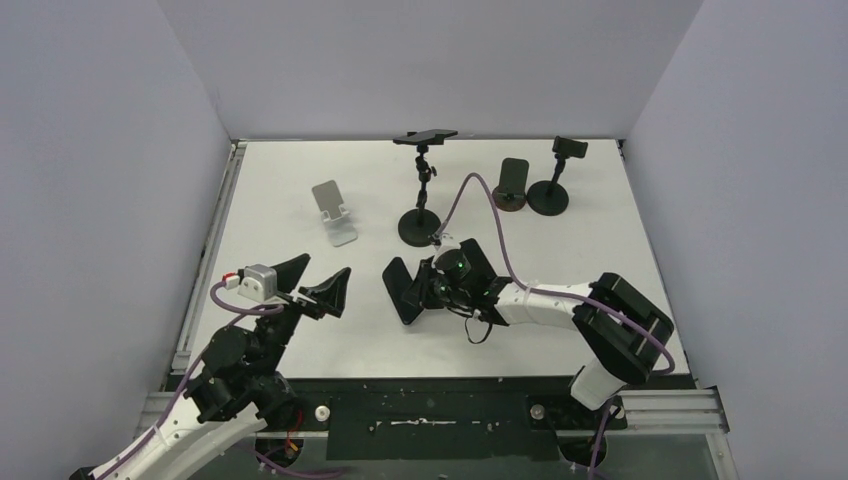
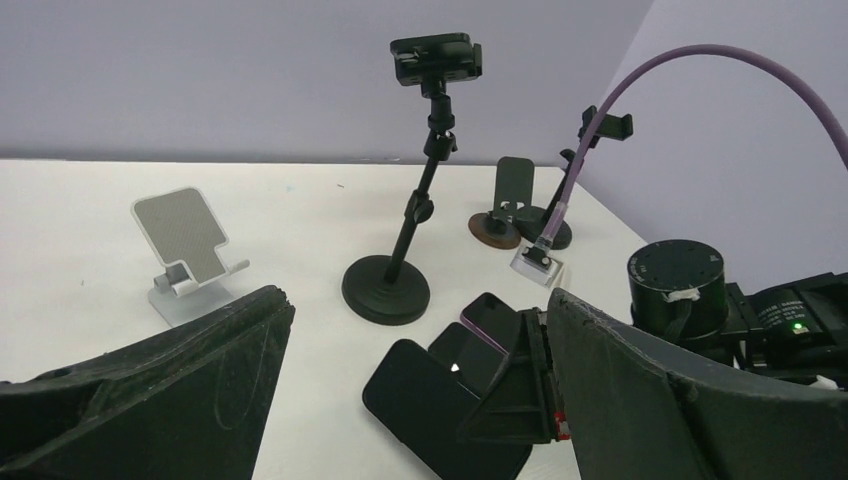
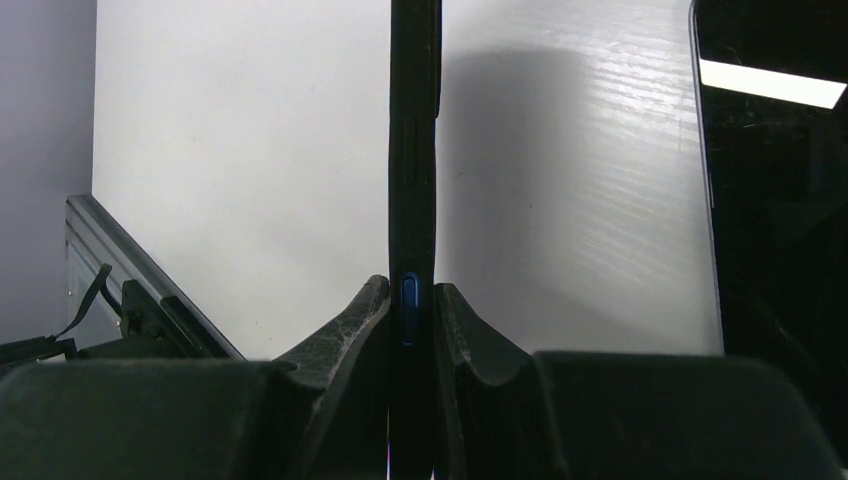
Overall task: Remove the phone from the phone stand
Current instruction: Place the phone at the center of the board.
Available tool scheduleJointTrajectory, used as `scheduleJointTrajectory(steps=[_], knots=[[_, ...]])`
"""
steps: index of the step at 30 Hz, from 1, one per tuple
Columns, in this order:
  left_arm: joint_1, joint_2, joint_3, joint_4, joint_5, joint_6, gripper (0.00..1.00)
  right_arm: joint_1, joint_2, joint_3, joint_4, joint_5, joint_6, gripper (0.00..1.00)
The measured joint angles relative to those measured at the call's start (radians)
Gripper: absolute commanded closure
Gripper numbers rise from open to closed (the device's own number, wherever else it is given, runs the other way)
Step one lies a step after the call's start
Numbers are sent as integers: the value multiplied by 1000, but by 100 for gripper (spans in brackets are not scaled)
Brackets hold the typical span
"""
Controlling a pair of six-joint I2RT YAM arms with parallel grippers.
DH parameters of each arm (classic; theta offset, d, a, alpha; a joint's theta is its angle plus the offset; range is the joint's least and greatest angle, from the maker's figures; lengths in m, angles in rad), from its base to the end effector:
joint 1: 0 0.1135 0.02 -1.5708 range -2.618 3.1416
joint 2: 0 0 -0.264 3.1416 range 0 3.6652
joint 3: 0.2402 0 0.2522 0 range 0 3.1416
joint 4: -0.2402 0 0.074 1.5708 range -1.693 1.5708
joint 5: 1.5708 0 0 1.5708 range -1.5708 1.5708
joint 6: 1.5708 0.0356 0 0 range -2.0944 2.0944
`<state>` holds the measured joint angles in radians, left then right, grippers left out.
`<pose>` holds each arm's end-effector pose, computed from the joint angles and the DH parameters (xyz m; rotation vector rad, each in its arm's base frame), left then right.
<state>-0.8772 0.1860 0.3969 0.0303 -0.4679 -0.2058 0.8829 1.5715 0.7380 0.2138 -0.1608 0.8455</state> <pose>0.0700 -0.0591 0.2975 0.0560 1.3801 -0.5991 0.1976 0.2494 0.1731 -0.1458 2.4205 1.0757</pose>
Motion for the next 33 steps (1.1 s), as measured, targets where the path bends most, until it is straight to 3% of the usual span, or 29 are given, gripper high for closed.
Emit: scheduleJointTrajectory(steps=[12,18,24,33], knots=[[0,-1,0,-8,7,-2,3,-55,126,72,33,-43,36,100],[0,20,0,-8,27,-2,3,-57,127,59,54,-48,71,90],[2,51,0,-8,49,-2,3,-57,114,5,111,-48,93,88],[3,69,0,-8,74,-2,3,-57,63,-98,127,-44,114,60]])
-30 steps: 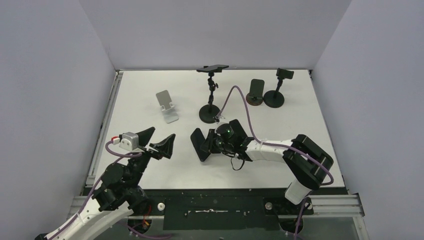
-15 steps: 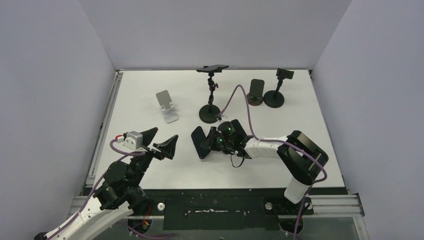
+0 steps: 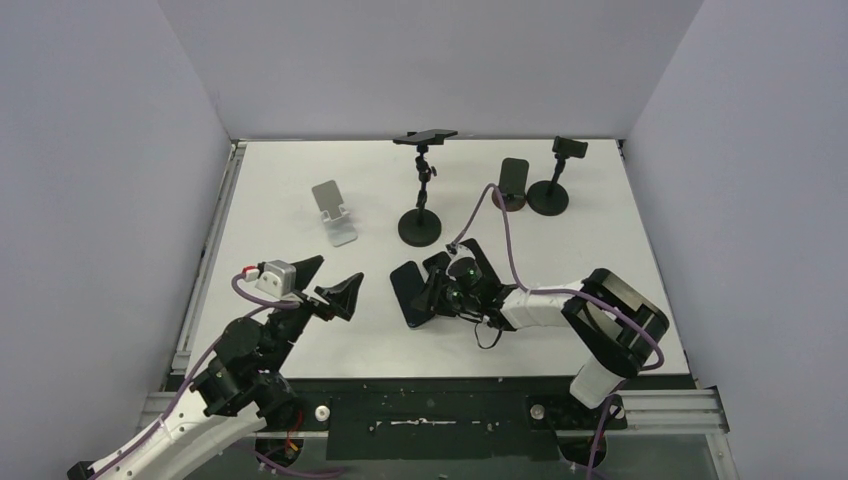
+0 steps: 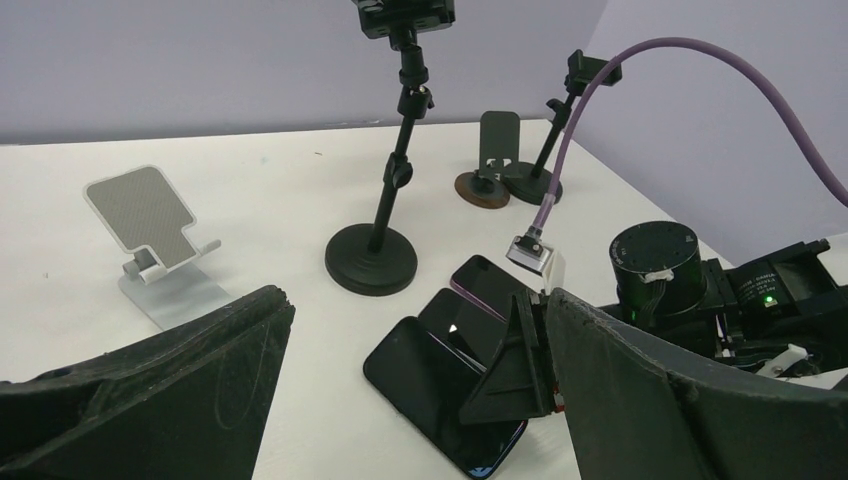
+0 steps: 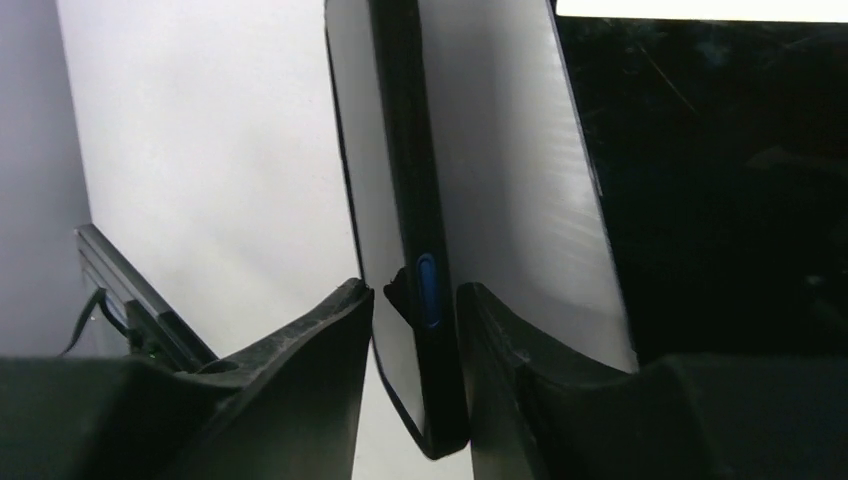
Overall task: Remove the phone from the phone stand
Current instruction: Place the phone at the center of the board.
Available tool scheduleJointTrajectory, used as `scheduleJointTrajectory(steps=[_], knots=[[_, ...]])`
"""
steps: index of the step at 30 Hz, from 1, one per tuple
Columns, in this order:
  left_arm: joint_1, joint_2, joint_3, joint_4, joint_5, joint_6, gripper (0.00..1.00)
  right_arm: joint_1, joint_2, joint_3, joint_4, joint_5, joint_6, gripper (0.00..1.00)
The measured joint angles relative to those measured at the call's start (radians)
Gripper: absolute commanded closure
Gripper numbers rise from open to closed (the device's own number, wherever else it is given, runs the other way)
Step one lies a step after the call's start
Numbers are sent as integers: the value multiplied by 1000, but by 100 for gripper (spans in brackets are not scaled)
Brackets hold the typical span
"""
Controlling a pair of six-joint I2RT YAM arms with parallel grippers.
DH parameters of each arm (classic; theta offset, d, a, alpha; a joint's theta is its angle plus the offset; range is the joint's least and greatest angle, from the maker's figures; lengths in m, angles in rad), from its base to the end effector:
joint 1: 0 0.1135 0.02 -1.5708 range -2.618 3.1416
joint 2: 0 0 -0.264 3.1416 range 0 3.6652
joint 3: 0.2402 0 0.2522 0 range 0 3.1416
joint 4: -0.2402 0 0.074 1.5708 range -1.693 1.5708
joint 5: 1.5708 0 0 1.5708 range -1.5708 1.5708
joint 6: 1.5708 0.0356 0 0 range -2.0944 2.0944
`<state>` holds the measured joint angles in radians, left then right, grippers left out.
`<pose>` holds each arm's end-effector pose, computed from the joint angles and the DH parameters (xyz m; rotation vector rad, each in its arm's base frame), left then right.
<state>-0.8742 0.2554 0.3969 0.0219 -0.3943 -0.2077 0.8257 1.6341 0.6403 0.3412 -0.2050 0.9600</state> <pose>0.0773 -0.0710 0.2915 0.1476 1.4410 -0.6142 0.2029 0.2306 0.1383 0.0407 2.4889 1.1175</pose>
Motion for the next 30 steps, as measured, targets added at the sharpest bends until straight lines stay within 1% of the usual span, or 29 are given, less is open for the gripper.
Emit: scheduleJointTrajectory(steps=[7,10,24,30], knots=[[0,12,0,0,10,-1,3,0,-9,-19,-6,2,5,48],[0,13,0,0,11,-2,3,1,-18,-19,-11,6,5,45],[5,23,0,0,16,-13,3,1,-115,-63,-103,47,-16,43],[6,40,0,0,21,-17,3,34,-213,-56,-185,95,-59,44]])
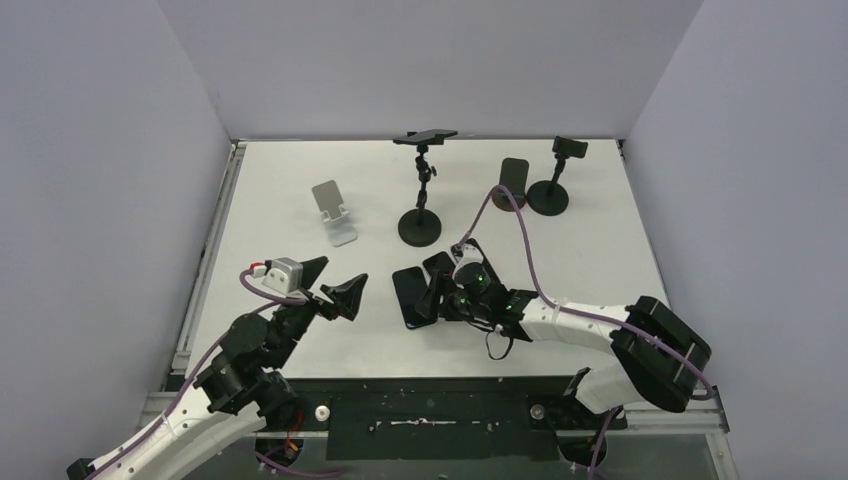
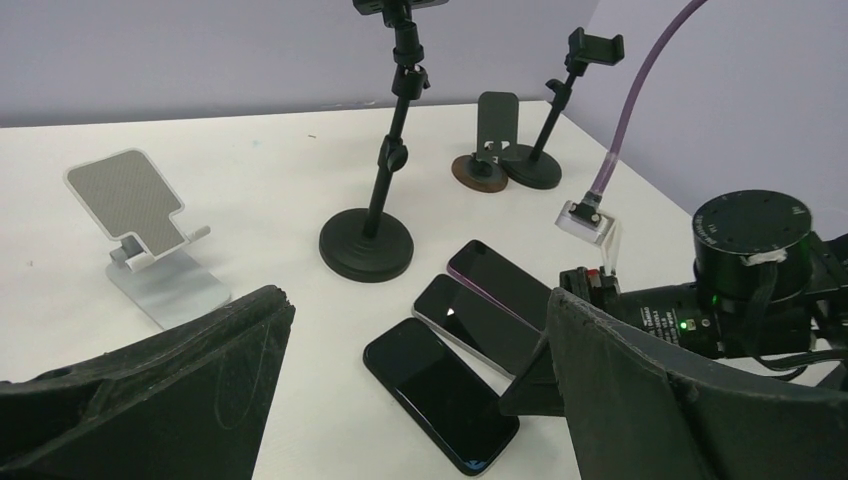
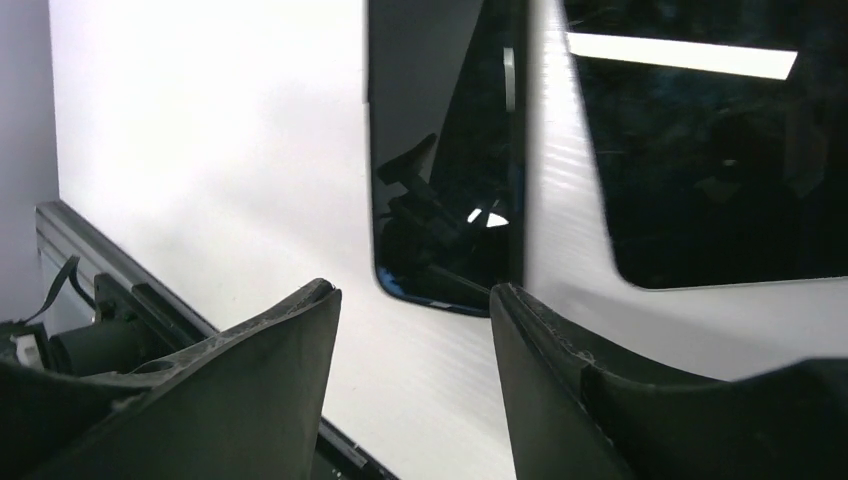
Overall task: Remove the phone from the phone stand
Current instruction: Place the phone at the center of the board, then pick up the phone stand with the phone at the center of the board.
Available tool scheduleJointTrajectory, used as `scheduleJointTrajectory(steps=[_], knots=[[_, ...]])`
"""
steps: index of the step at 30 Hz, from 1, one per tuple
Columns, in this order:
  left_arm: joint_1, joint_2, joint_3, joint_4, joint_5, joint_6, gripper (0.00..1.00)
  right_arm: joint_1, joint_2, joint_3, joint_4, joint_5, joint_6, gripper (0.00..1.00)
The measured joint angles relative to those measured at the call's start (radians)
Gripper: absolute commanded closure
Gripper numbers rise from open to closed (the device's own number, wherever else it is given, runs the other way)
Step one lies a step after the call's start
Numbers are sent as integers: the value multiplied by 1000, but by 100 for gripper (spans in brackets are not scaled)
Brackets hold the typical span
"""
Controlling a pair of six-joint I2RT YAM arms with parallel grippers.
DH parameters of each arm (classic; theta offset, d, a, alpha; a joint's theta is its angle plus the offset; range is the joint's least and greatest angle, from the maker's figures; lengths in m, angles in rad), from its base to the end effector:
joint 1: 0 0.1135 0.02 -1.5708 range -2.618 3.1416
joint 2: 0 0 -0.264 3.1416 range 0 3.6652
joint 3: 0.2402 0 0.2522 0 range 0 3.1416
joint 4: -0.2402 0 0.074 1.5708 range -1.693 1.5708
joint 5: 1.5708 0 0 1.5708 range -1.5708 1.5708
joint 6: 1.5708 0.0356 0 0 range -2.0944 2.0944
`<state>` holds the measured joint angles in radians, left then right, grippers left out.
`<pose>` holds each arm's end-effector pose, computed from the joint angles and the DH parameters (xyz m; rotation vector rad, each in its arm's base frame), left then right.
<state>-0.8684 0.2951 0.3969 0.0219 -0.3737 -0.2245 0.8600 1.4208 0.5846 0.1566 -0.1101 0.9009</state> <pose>0.0818 -0.0766 0.2881 0.1648 1.4767 -0.6201 0.1760 0.2105 0.1642 -0.0145 2.4721 0.9968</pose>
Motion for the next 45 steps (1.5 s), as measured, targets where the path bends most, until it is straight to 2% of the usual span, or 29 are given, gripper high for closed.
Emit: scheduleJointTrajectory(steps=[5,11,20,28,36,40,45], knots=[[0,-2,0,0,-8,0,2,117,-32,91,-77,53,-78,49],[0,-62,0,-10,-66,1,3,224,86,233,-82,61,-149,51],[0,-146,0,-22,-148,5,3,214,295,323,-89,60,-182,52],[0,-66,2,-60,-173,5,2,139,293,298,-98,78,-172,51],[2,-18,2,-77,-196,2,2,144,169,262,-94,66,-224,47],[2,13,10,-88,-270,-19,3,183,-2,262,-100,103,-282,44],[10,174,90,-109,-321,-74,3,188,-291,227,-114,267,-351,34]])
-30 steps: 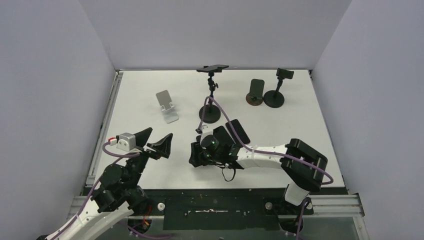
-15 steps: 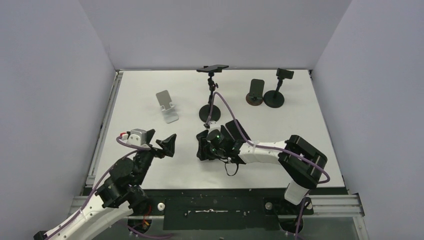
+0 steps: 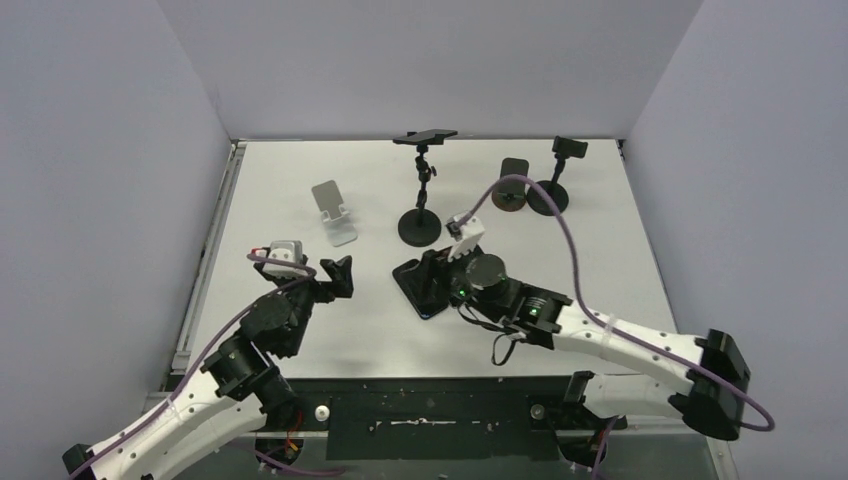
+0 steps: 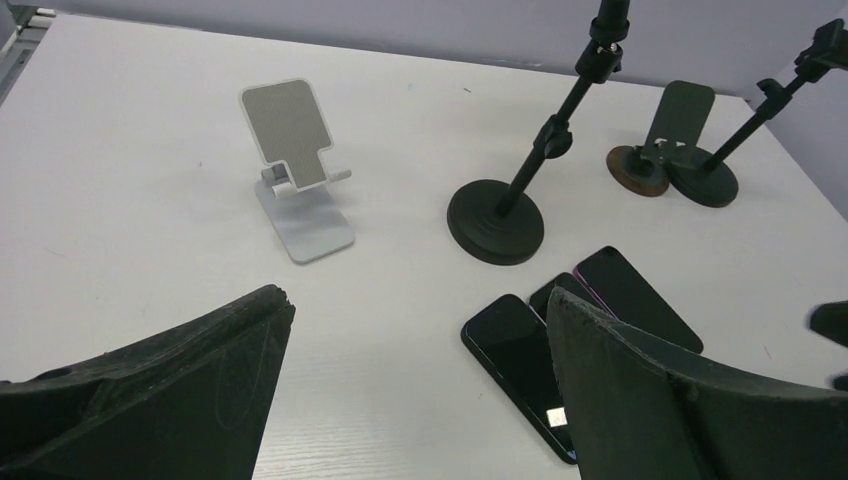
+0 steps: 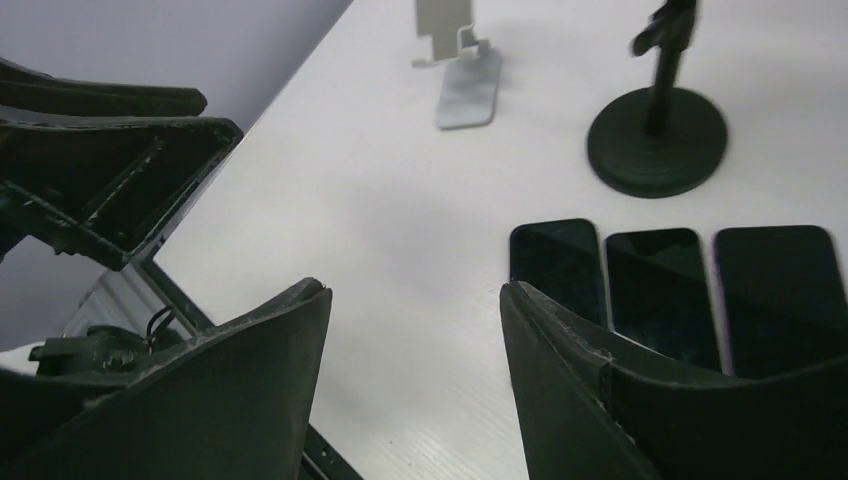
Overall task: Remove the phone from the phone stand
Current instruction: Pick up the phone stand with the phone at the center of the board.
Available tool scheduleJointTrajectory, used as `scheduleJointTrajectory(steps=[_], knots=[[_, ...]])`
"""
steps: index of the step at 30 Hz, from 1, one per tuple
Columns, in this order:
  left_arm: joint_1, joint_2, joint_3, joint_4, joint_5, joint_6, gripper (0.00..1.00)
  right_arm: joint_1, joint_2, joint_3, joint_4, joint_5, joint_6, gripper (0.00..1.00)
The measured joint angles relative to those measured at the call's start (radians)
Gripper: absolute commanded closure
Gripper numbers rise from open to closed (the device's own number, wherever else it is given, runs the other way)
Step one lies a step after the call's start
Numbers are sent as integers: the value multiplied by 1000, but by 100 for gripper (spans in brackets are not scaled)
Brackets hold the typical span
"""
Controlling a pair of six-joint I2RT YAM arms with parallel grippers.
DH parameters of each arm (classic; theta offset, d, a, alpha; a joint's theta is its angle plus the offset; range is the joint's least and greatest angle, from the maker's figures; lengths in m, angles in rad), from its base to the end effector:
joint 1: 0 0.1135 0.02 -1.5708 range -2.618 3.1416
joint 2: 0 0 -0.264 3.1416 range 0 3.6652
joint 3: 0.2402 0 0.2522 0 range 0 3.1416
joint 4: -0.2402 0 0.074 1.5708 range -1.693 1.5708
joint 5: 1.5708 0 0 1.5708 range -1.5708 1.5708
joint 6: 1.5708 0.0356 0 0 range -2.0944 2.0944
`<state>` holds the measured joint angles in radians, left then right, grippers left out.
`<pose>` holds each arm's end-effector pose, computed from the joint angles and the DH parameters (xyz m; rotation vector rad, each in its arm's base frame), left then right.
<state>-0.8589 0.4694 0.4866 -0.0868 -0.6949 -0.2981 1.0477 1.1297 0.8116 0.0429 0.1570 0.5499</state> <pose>0.1019 -0.0832 0.2901 -0.0740 1.6320 -0.3200 0.1366 0.2257 0.3029 -0.3684 1.9214 0.9517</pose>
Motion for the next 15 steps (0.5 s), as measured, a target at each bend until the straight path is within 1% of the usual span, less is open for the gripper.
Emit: scheduleJointTrajectory(steps=[3,5,8,11,13,15], knots=[[27,142,70,5,22,-34,3,-8,-185,-91,-3,83,-33,34],[80,231,112,14,79,-64,3,-14,-275,-145,-12,114,-42,34],[225,361,168,48,245,-132,3,-19,-400,-229,-44,145,-40,33],[380,463,186,135,433,-216,3,-20,-491,-283,-88,162,-34,33],[425,515,185,200,530,-250,3,-20,-529,-301,-109,167,-28,33],[432,569,185,292,630,-274,3,-20,-552,-306,-132,169,-19,33]])
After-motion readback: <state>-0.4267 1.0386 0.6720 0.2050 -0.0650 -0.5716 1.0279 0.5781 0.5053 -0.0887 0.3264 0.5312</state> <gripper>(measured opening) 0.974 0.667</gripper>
